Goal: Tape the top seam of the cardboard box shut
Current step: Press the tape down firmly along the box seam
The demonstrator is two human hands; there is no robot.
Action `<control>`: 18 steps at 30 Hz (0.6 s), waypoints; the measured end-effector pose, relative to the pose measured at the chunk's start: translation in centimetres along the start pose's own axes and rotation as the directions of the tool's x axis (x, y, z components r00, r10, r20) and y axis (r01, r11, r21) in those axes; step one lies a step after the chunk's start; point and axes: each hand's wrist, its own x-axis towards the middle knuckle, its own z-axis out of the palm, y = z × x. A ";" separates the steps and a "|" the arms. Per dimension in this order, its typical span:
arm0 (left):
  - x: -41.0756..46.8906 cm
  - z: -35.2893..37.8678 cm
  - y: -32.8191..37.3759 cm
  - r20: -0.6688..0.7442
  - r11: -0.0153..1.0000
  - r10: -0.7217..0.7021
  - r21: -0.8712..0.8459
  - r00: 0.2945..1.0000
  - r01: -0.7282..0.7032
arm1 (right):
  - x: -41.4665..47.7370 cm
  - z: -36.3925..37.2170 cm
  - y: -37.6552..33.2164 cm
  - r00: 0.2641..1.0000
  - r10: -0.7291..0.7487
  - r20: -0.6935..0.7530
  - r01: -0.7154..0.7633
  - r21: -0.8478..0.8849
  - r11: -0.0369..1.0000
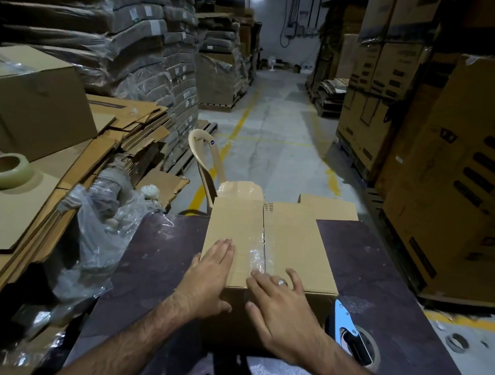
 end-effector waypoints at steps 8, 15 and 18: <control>0.0 -0.2 -0.1 0.022 1.000 -0.007 -0.024 1.000 0.007 | 4.8 -0.2 1.5 0.993 0.086 0.087 -0.086 -0.004 0.996; -0.1 0.0 0.2 0.014 1.000 -0.011 -0.023 1.000 0.011 | -0.1 -0.2 1.3 0.998 0.069 -0.009 -0.069 -0.006 0.998; 0.1 -0.1 0.1 0.025 1.000 -0.010 -0.017 1.000 0.010 | 2.2 -0.5 2.6 0.992 0.120 0.043 -0.120 0.018 0.993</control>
